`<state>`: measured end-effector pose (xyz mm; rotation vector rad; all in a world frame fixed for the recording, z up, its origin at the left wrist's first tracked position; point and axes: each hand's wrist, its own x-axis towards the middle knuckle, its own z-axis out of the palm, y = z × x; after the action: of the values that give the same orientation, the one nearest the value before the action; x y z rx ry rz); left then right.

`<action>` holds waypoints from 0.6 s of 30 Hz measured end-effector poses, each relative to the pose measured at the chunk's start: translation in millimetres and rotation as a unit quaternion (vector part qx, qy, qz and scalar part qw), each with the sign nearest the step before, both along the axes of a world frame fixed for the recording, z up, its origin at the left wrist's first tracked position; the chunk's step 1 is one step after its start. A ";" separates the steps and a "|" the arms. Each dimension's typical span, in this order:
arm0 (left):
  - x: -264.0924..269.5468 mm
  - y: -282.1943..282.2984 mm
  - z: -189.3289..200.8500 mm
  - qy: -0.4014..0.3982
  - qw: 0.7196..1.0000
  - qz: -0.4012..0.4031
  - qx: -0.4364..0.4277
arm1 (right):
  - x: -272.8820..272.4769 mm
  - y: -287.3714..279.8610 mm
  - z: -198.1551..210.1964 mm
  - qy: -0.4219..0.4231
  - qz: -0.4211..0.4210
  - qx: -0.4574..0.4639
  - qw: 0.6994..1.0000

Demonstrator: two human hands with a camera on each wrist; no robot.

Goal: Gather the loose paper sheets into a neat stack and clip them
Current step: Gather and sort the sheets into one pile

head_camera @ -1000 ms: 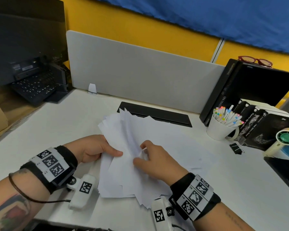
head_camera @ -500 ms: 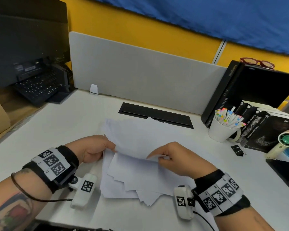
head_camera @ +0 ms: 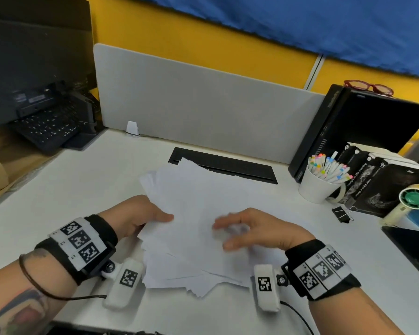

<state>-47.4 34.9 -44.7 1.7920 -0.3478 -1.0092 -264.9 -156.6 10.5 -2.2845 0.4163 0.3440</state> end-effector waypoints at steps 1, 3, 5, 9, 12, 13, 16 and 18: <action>0.1 1.1 2.4 0.007 1.000 0.002 0.004 | -0.4 -3.2 2.0 -0.043 -0.090 -0.005 0.995; 2.9 2.6 2.6 0.010 1.000 0.002 0.005 | -0.3 -12.4 -0.9 -0.096 -0.301 0.005 0.949; 4.0 4.1 2.6 0.009 1.000 -0.009 0.002 | 1.0 -22.0 -12.0 -0.060 -0.392 0.051 0.917; -2.9 2.0 3.2 -0.002 0.998 -0.013 -0.055 | 8.4 -17.2 -26.7 -0.035 -0.358 0.115 0.926; -0.7 -0.9 -4.6 0.019 0.992 0.078 -0.102 | 15.0 -10.1 -33.5 -0.036 -0.264 0.077 0.961; 1.9 -1.3 -7.1 0.018 0.992 0.086 -0.095 | 15.6 -11.4 -33.7 -0.047 -0.253 0.074 0.964; 4.9 -1.6 -8.8 0.006 0.996 0.070 -0.061 | 14.1 -35.3 -35.9 -0.102 -0.318 0.050 0.941; 5.8 -1.6 -10.1 0.008 0.996 0.078 -0.052 | 7.7 -59.6 -36.4 -0.124 -0.406 -0.017 0.905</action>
<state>-41.6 33.3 -54.8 1.6886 -0.2414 -0.8794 -257.2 -216.2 -25.9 -1.9375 1.1750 -0.3736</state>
